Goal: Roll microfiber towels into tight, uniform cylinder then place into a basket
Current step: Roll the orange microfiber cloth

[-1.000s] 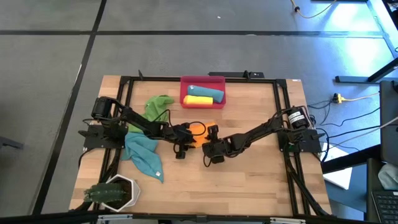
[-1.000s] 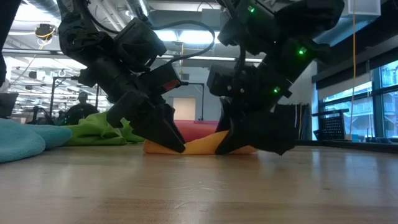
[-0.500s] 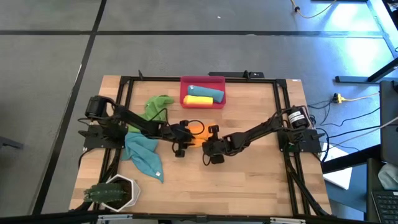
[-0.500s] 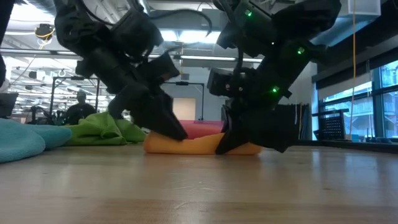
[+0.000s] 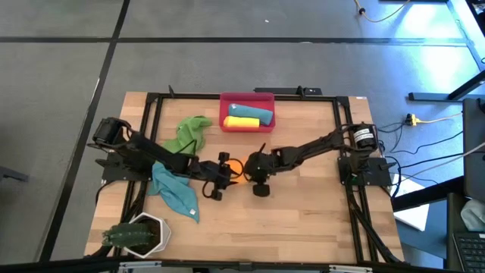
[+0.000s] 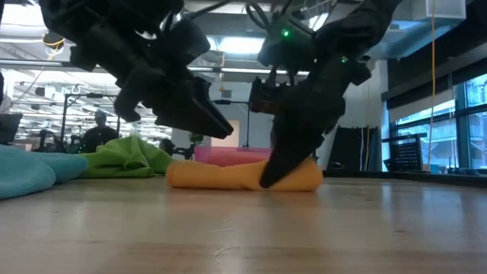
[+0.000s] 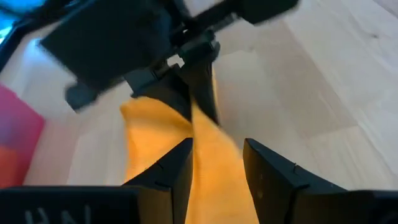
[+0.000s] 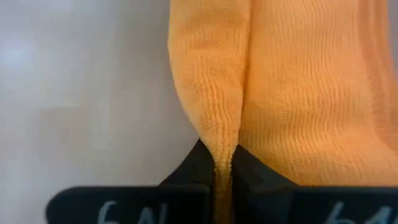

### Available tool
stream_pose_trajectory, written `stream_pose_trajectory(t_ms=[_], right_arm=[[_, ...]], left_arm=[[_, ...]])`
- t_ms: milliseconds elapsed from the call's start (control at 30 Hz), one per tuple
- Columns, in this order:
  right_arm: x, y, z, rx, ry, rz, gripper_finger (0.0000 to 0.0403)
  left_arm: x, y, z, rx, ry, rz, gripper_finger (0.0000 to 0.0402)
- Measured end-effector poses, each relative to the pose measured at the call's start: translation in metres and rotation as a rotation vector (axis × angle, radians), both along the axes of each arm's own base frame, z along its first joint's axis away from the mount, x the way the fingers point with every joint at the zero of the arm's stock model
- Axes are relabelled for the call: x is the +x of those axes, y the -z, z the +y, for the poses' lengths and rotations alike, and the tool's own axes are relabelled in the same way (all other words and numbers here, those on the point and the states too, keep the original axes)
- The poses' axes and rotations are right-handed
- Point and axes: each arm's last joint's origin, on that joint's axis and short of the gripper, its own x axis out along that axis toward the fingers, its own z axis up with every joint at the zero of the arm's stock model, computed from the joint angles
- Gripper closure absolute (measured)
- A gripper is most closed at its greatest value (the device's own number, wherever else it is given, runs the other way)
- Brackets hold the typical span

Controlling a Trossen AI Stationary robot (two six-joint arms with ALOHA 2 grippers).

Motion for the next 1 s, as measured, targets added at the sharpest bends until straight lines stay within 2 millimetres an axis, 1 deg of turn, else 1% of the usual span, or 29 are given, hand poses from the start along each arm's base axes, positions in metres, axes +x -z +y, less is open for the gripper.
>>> stream_pose_trajectory(t_ms=[67, 167, 300, 467, 600, 733, 867, 1000], right_arm=[[0.001, -0.002, -0.004, 0.108, -0.016, -0.009, 0.0389], [0.002, -0.003, -0.011, 0.214, -0.007, -0.013, 0.0389], [0.002, -0.002, -0.02, 0.274, 0.039, -0.003, 0.0389], [-0.002, 0.003, -0.029, 0.365, 0.096, -0.004, 0.0389], [-0.006, 0.006, -0.034, 0.429, 0.128, -0.004, 0.0389], [-0.006, 0.007, -0.035, 0.471, 0.14, -0.006, 0.0389], [-0.004, 0.004, -0.035, 0.517, 0.131, -0.029, 0.0389], [-0.003, 0.003, -0.035, 0.536, 0.141, -0.026, 0.0389]], left_arm=[[-0.001, 0.0, -0.004, 0.014, 0.017, -0.001, 0.027], [-0.002, 0.0, -0.009, 0.029, 0.037, -0.002, 0.027], [-0.001, -0.004, -0.015, 0.051, 0.038, -0.013, 0.027], [0.002, -0.01, -0.025, 0.087, 0.086, -0.033, 0.027], [0.005, -0.016, -0.033, 0.142, 0.101, -0.056, 0.027], [0.007, -0.014, -0.04, 0.182, 0.114, -0.039, 0.0269], [0.006, -0.014, -0.043, 0.177, 0.088, -0.031, 0.0249], [0.005, -0.013, -0.043, 0.156, 0.052, -0.021, 0.021]])
